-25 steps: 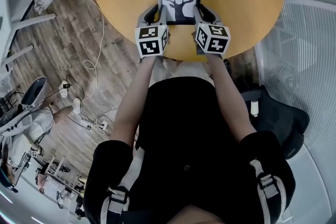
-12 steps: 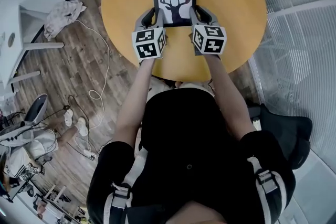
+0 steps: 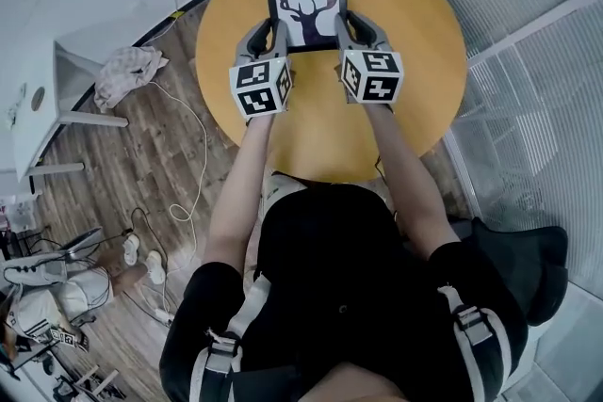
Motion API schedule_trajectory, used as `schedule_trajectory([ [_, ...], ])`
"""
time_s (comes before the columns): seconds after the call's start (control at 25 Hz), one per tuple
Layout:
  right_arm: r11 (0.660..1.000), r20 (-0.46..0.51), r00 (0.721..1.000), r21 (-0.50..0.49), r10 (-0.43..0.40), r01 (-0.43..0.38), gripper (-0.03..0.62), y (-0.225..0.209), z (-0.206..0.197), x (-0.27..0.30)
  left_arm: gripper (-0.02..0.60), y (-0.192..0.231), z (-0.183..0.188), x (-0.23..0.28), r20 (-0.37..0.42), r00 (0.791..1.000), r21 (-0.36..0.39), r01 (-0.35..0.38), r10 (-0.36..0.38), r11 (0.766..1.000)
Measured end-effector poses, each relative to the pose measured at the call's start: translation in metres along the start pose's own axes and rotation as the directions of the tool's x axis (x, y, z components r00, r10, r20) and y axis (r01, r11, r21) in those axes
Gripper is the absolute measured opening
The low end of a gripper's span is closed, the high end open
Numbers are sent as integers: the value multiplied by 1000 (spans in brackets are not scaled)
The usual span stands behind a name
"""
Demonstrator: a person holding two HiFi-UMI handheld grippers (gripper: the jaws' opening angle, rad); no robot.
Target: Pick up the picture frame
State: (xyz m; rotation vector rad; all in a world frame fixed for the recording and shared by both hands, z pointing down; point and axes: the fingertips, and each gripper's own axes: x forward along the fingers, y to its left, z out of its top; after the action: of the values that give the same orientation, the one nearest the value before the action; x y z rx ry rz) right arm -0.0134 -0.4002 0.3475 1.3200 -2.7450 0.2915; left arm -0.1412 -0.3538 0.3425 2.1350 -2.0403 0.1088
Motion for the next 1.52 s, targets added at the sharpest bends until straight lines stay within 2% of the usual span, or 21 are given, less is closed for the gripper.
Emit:
schedule_trajectory([
  [0.28,999,98,995,-41,19,-15,89,-13,50,15,80,-5,49,20,85,996,49,-8,3,999],
  [0.48,997,147,989,-68,29,-19,91,-8,64,-1,80,-13,62,6,130,992,61,-15,7,998],
  [1.52,997,125,992,-79,27,-17,87,-10,68,-2,80,-15,62,8,97,995,60,0,-5,998],
])
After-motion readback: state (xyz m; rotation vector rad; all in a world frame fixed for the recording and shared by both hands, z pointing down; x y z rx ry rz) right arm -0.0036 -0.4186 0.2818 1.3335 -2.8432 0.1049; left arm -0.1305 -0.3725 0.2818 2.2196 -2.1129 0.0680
